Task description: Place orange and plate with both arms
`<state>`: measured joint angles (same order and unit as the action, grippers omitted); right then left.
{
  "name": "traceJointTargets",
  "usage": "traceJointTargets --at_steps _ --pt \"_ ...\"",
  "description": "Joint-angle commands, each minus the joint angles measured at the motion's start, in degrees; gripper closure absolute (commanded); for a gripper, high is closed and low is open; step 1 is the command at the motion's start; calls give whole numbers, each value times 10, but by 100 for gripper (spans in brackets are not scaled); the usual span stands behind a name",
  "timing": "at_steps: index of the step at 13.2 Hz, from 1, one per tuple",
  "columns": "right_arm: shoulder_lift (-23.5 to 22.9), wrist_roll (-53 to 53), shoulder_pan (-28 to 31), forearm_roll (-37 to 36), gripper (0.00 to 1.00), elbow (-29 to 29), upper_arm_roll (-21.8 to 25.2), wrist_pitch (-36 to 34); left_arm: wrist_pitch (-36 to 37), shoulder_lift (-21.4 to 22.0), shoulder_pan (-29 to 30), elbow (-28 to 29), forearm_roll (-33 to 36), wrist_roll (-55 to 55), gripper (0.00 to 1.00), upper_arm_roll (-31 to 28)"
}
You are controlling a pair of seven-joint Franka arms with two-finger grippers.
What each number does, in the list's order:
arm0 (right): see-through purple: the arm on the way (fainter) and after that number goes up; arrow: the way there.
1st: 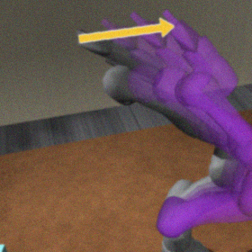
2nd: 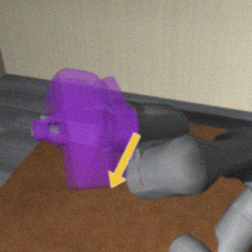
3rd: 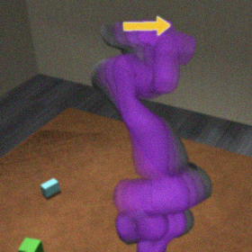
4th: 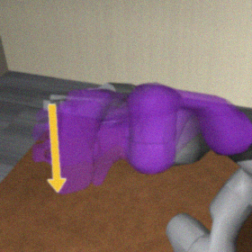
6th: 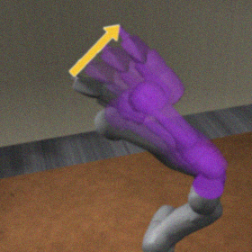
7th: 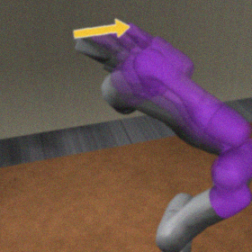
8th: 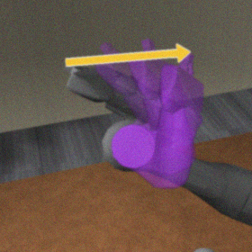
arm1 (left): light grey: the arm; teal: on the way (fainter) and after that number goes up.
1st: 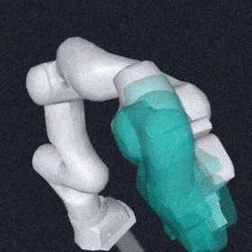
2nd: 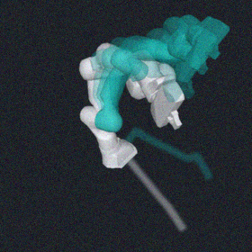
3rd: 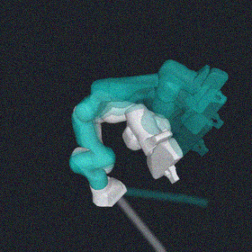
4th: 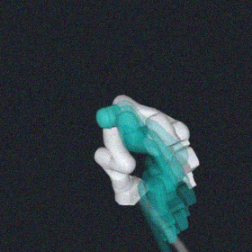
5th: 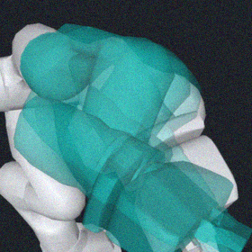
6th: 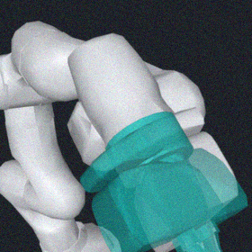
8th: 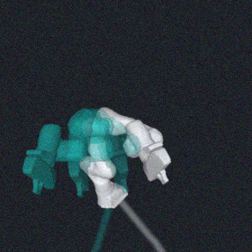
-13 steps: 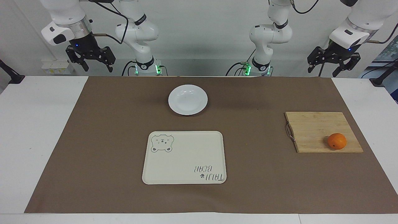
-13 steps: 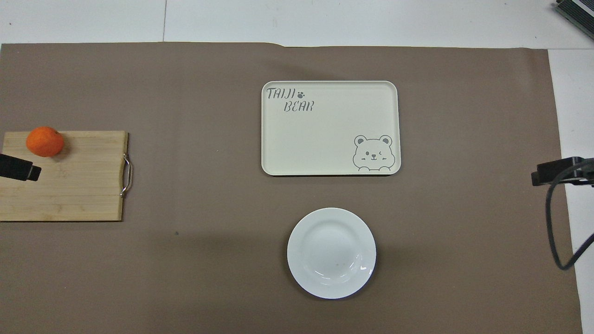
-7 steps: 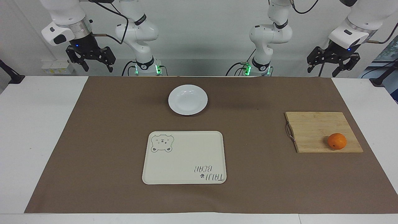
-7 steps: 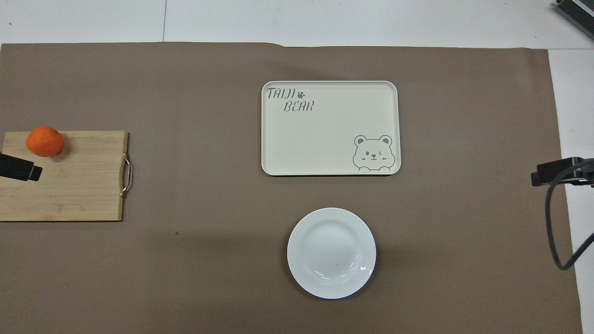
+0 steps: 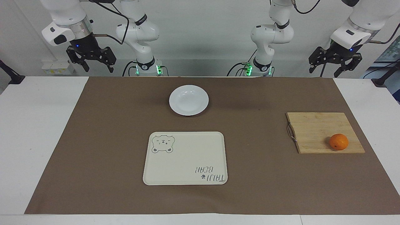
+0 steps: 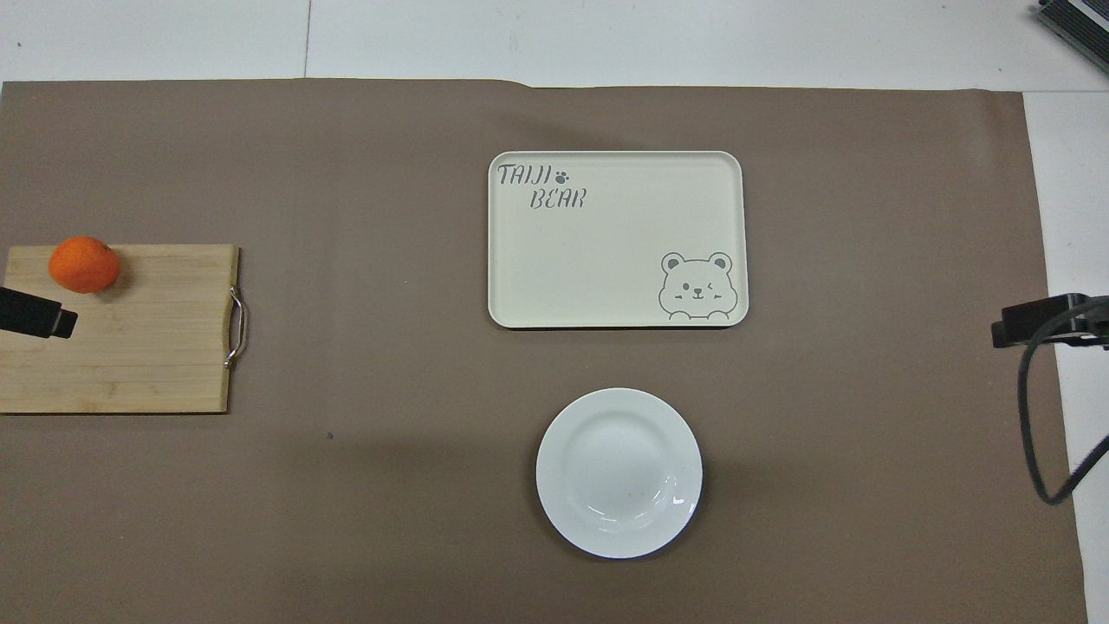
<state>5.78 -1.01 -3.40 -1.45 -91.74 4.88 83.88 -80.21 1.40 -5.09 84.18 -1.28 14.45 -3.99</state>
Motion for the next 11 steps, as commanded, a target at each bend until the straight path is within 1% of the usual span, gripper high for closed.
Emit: traceJointTargets --at_steps 1,11 --pt "13 25 5 3 0 -16 -3 -2 4 7 1 3 11 -1 0 1" --pt "16 26 5 2 0 -18 -3 2 5 7 -3 3 12 -2 0 2"
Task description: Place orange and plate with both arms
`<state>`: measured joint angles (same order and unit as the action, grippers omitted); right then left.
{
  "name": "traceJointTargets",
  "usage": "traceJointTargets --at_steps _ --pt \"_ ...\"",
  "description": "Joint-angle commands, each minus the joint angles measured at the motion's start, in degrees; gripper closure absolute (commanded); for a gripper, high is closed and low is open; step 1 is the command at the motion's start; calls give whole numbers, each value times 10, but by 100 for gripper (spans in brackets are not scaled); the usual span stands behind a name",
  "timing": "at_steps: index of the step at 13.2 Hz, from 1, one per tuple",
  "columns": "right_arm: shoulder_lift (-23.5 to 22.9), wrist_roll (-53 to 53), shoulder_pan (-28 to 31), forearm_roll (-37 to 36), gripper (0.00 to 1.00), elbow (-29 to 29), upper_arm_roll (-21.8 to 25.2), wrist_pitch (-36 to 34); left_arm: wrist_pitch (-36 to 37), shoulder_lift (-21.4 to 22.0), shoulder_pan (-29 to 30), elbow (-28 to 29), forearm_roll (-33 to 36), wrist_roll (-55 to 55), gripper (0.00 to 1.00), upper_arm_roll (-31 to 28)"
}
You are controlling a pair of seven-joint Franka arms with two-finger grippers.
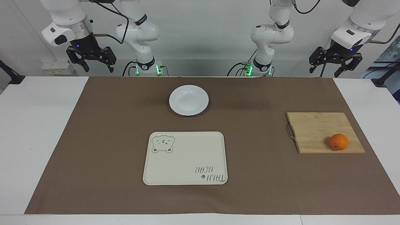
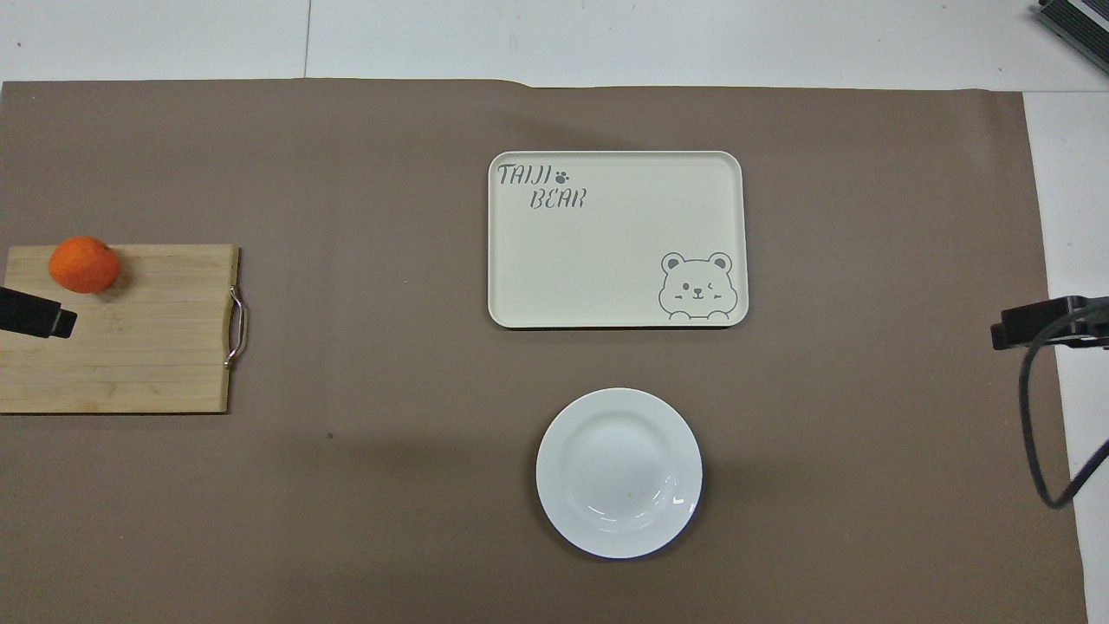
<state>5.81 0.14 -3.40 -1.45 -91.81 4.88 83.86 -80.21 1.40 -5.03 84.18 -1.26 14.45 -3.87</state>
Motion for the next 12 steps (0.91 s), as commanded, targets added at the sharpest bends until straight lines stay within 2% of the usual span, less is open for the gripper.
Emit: traceJointTargets --at_steps 1,12 --pt "16 14 5 2 0 -18 -2 5 5 7 -2 3 11 -1 0 0" --pt "17 15 6 2 0 -21 -2 4 1 12 -5 14 11 4 0 1"
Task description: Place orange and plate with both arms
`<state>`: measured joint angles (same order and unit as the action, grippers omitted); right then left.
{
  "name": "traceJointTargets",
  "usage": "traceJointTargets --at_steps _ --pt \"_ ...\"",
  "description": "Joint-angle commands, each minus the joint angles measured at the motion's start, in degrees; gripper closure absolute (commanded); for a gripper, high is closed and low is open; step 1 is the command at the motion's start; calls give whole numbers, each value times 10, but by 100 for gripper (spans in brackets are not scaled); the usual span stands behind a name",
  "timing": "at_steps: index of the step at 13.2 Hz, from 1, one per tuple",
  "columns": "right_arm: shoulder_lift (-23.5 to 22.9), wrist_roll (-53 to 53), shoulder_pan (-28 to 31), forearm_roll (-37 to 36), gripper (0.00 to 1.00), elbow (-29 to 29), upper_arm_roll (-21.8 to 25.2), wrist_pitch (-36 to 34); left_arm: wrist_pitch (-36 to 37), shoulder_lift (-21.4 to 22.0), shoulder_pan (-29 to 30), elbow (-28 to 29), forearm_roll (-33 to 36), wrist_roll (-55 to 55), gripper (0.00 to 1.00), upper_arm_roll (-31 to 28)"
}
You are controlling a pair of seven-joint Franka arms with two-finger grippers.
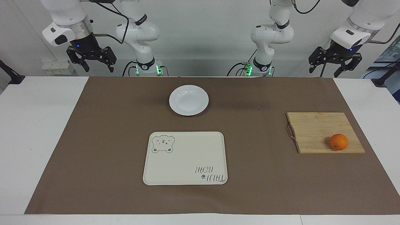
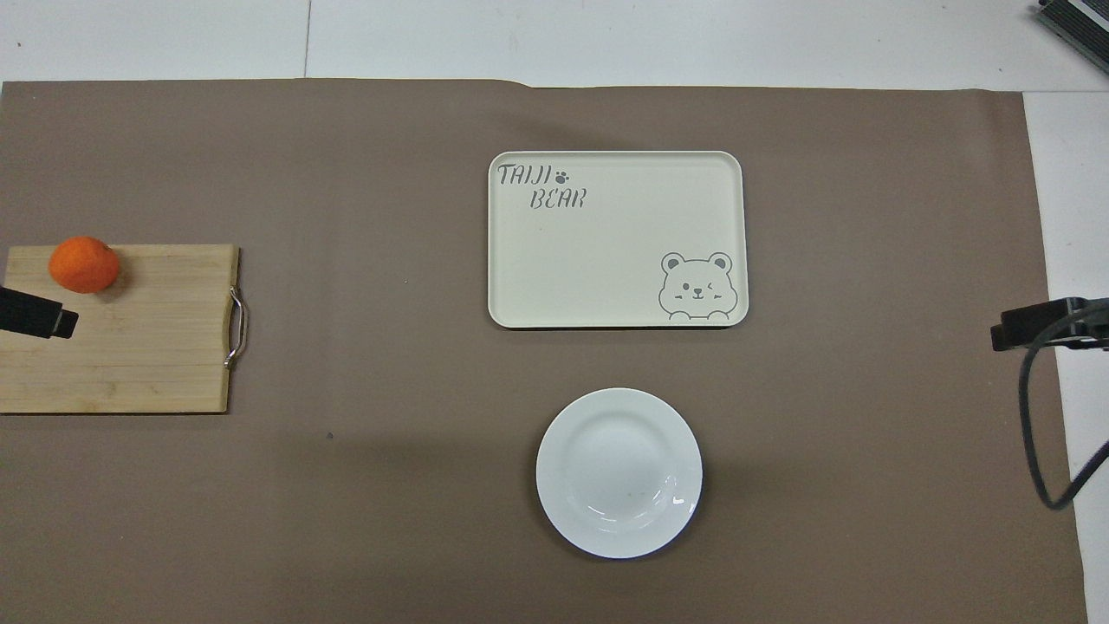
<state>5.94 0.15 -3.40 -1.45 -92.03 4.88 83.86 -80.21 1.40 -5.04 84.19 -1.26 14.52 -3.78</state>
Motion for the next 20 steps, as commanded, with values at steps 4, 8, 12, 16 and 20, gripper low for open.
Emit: traceJointTargets --at_steps 4,8,12,16,20 --pt "15 15 6 2 0 -18 -2 5 -4 14 -5 15 11 2 0 0" --pt "15 15 5 2 0 -18 -2 4 -10 14 -6 15 11 1 0 0" --pt "15 15 6 2 0 -18 -2 4 -10 14 -5 15 11 1 0 0" --pt "15 15 6 2 0 -18 -2 4 -13 14 -5 15 11 -2 0 0" --pt "15 15 6 2 0 -18 -2 4 -13 13 -5 15 11 -5 0 0"
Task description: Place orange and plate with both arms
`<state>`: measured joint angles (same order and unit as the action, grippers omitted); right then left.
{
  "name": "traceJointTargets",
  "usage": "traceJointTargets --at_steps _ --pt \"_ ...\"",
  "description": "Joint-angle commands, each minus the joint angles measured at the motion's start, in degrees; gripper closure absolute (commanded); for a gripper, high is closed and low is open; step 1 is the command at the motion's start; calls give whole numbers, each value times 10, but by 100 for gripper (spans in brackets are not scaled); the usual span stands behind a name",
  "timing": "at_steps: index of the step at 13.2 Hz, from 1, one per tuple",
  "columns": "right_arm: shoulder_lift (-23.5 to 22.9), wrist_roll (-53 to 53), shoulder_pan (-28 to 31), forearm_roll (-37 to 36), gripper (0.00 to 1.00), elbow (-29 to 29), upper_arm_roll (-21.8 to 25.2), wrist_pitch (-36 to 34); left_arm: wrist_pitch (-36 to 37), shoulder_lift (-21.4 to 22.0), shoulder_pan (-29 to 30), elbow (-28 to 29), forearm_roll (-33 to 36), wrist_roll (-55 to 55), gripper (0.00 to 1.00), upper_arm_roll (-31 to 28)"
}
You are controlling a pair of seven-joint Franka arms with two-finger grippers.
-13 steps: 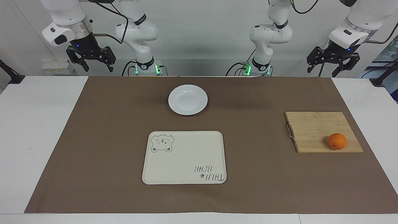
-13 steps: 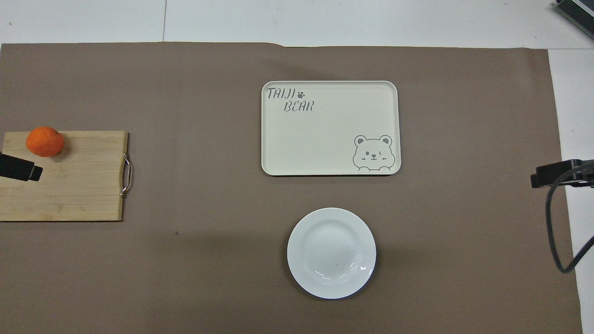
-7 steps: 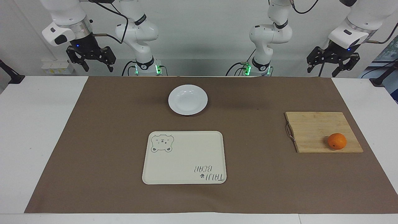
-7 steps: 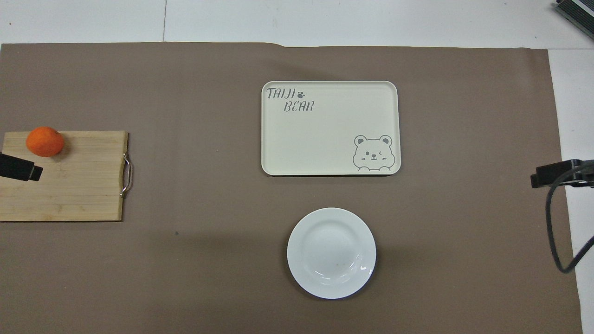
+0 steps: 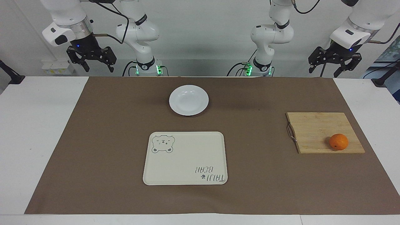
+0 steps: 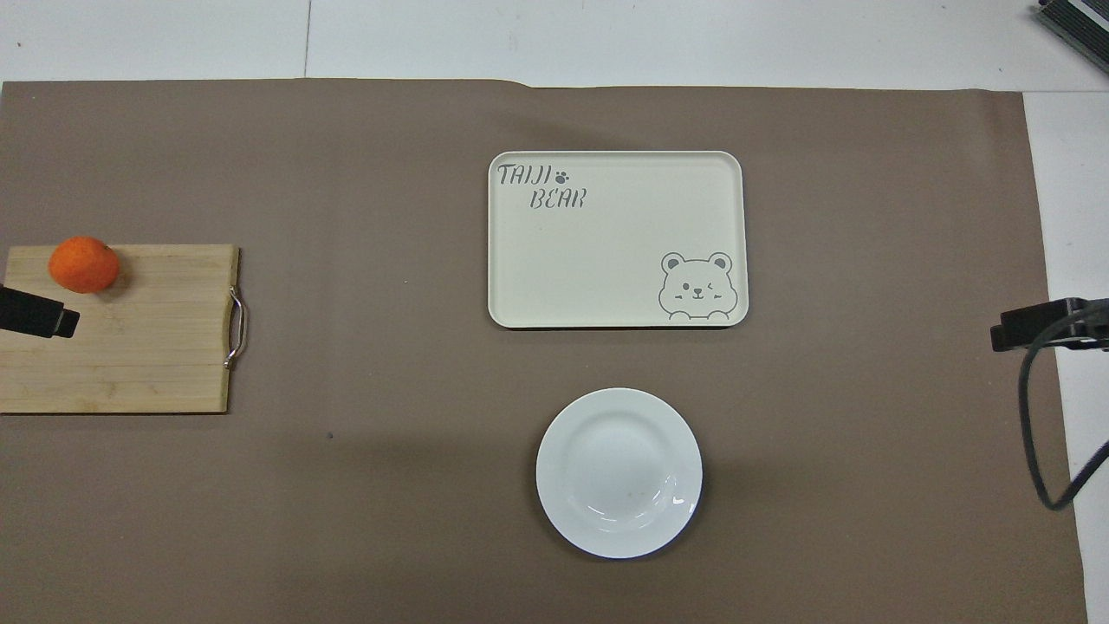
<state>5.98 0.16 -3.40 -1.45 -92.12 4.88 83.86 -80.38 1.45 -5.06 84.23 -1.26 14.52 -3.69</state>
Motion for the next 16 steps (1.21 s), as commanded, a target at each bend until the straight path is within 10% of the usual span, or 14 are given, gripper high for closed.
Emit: traceJointTargets --at_steps 1,16 --pt "15 15 6 2 0 -17 -2 4 -11 13 -5 15 11 -4 0 -1" --pt "15 15 5 2 0 -18 -2 4 -180 -66 91 31 8 275 0 -4"
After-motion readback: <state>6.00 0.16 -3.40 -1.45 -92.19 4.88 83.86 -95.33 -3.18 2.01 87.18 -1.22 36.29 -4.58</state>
